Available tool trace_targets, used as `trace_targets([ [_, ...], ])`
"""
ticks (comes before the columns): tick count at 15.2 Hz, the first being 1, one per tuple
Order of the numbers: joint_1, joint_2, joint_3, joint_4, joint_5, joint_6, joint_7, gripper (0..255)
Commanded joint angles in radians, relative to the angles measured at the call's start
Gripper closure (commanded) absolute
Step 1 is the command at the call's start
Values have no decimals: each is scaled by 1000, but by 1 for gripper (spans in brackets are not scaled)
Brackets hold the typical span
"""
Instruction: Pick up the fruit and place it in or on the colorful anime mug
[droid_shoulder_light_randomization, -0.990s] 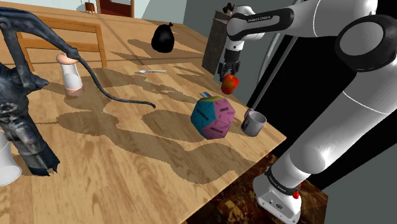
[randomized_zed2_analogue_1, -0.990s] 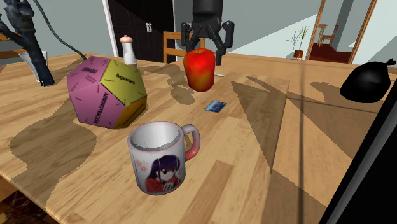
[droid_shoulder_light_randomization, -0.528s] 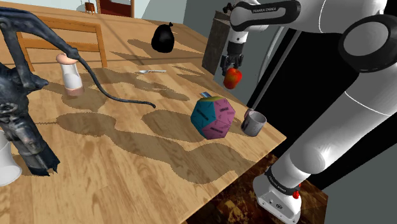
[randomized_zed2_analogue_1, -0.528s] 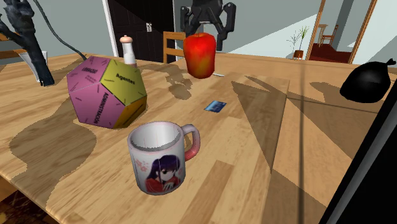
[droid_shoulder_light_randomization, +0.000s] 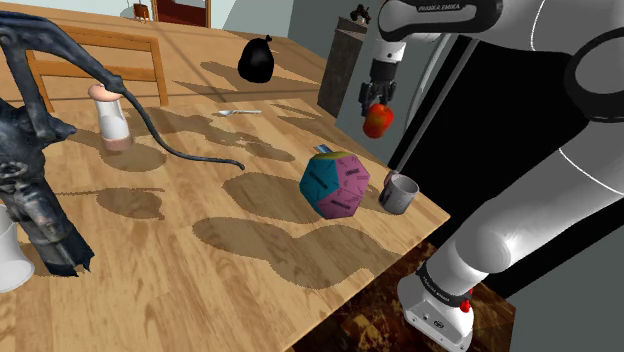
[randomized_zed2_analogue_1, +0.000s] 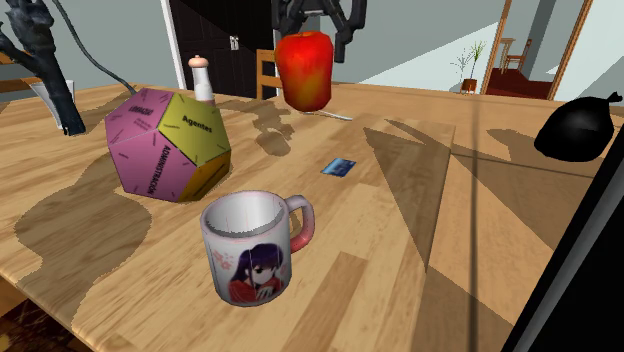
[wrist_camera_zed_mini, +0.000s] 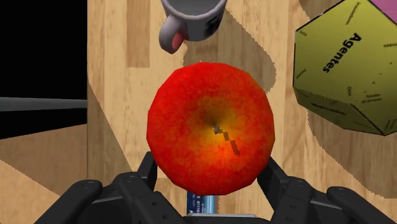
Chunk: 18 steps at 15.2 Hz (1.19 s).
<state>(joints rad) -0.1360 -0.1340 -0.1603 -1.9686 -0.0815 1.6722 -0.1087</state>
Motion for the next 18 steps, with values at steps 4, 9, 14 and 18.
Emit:
trace_targets([
  [4,-21,-192,-12,-186,-37,-2,-16,255],
  [9,-50,-387,-24,-337,-77,-42,-38,255],
  [14,-70,-488,-33,-431,-101,-48,-52,255],
  [18,-71,-486,-39,-482,-106,6,-48,255],
])
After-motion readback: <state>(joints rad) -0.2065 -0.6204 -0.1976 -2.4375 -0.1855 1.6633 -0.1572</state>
